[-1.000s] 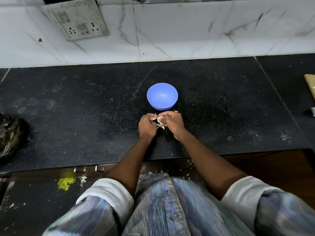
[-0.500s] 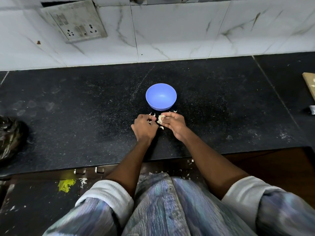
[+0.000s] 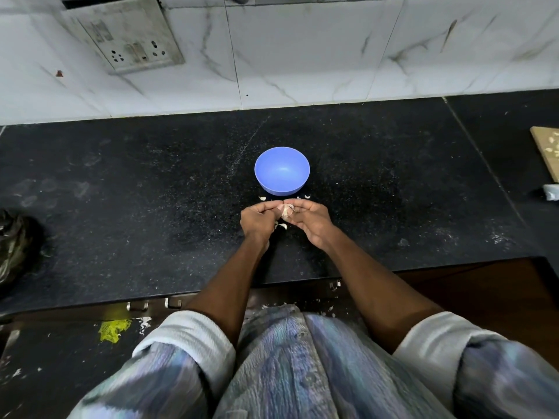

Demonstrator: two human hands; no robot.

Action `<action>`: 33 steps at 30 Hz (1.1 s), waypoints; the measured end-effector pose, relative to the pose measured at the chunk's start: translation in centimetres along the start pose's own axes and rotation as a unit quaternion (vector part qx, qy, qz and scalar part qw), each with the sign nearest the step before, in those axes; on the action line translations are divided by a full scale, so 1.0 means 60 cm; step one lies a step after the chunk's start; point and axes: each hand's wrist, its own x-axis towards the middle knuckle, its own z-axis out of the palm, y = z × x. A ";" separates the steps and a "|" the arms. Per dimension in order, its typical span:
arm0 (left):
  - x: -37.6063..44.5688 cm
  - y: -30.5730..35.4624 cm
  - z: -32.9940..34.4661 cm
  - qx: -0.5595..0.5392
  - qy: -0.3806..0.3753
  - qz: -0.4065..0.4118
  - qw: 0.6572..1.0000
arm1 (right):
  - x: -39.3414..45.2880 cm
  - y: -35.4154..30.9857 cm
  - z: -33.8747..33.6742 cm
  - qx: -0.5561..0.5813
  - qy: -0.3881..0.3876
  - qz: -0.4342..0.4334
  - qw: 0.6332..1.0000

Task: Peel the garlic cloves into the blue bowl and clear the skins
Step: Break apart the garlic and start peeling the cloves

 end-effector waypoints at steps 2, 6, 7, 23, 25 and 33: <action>-0.001 -0.005 0.002 0.021 0.005 0.026 0.999 | 0.000 -0.002 -0.002 0.003 0.005 0.008 1.000; 0.000 -0.013 0.002 0.081 -0.004 0.081 0.993 | 0.001 -0.008 0.002 0.014 0.007 0.021 1.000; 0.002 -0.014 0.001 0.090 -0.006 0.086 0.992 | 0.001 -0.011 0.004 0.022 0.007 0.023 0.999; 0.000 -0.014 -0.013 0.060 -0.012 0.086 0.994 | 0.007 -0.009 0.020 -0.081 0.028 -0.008 0.996; 0.003 -0.016 -0.014 0.071 -0.003 0.087 0.994 | 0.009 -0.007 0.018 -0.084 0.022 -0.006 0.996; 0.001 -0.025 0.002 0.127 0.036 0.124 0.984 | 0.007 -0.001 0.012 -0.032 0.005 -0.001 0.999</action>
